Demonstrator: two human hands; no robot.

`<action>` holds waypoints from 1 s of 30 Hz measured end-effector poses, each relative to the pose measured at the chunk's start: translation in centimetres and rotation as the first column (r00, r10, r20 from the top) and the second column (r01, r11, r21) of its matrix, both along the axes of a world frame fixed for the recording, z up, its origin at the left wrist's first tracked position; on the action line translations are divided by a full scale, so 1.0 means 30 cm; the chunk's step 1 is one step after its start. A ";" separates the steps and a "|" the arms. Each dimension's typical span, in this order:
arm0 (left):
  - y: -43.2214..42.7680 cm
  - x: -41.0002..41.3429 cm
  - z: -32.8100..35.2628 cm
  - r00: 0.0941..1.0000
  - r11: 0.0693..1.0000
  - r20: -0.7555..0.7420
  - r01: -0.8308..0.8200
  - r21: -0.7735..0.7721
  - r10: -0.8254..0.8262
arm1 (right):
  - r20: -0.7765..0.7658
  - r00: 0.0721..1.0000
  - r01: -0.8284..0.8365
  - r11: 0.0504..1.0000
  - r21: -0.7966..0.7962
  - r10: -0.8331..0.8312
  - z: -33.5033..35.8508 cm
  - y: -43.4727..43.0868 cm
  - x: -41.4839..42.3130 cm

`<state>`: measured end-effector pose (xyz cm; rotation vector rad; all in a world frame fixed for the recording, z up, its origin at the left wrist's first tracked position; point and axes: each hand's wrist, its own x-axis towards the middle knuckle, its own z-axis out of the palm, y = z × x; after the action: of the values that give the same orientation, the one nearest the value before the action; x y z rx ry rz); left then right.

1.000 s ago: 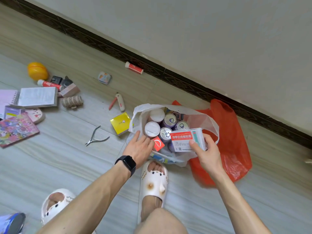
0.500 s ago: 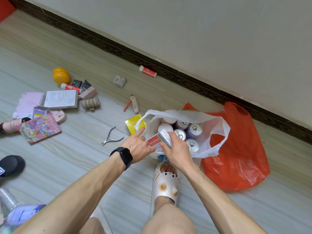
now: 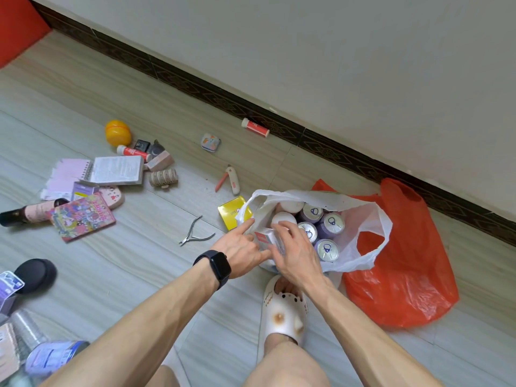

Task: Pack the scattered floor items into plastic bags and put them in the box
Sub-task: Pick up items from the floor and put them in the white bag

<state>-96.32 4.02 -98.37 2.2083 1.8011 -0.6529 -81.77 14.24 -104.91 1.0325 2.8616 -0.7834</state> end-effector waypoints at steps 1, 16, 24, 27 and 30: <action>0.001 -0.001 0.001 1.000 1.000 -0.006 -0.002 -0.015 0.001 | 0.030 0.998 -0.048 0.998 0.043 0.047 -0.010 0.010 0.012; -0.077 -0.278 0.351 0.889 0.831 0.051 -0.444 0.334 0.455 | -0.105 0.986 -0.119 0.985 0.125 0.132 0.455 0.136 -0.057; -0.590 -0.469 0.483 0.437 0.341 0.327 -0.887 0.310 0.838 | -0.227 0.857 -0.417 0.881 0.222 0.463 0.764 -0.149 -0.312; -0.803 -0.474 0.455 0.223 0.149 0.338 -0.961 0.231 0.914 | -0.222 0.792 -0.509 0.815 0.276 0.569 0.832 -0.266 -0.414; -0.975 -0.458 0.408 0.058 -0.003 0.354 -0.986 0.169 0.933 | -0.178 0.726 -0.590 0.734 0.336 0.664 0.879 -0.346 -0.518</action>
<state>-110.08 -25.24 -86.13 0.4224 2.8394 0.2483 -97.32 3.85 -78.54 -0.1471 3.2738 -0.5314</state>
